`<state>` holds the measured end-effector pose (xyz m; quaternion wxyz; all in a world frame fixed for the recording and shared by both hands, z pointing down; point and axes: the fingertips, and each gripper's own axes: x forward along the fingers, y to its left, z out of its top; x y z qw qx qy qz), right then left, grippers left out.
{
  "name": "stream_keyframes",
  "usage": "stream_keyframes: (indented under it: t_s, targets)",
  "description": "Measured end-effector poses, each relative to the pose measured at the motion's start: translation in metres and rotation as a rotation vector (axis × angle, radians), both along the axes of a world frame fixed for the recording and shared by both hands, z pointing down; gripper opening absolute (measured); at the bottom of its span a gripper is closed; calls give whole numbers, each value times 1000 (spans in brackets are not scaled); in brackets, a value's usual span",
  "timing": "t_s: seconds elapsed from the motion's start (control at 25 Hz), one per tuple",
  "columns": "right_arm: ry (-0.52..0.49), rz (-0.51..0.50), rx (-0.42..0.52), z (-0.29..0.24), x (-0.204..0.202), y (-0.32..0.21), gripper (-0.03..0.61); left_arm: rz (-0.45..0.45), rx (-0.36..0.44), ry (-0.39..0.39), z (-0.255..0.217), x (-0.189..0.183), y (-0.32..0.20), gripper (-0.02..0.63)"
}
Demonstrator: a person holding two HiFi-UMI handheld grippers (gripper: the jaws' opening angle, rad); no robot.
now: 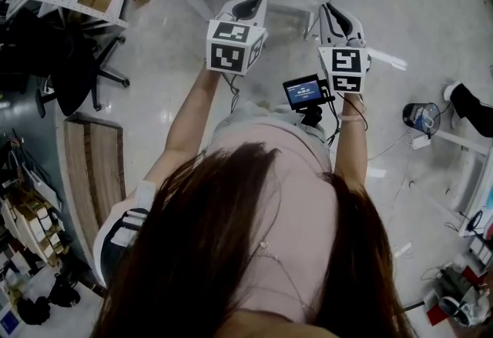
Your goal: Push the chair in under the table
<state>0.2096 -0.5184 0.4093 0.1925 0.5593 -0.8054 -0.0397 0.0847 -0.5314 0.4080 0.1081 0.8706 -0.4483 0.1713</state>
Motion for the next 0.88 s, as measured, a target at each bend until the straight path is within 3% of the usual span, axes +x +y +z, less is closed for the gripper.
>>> stream_keyframes:
  t_s: [0.36,0.88]
  targets:
    - [16,-47,27,-16,39,25,31,-58,47,120,-30,41,19,6]
    - [-27,-72,7,-13,75,58,23,-101,74,137,-40,86,56,6]
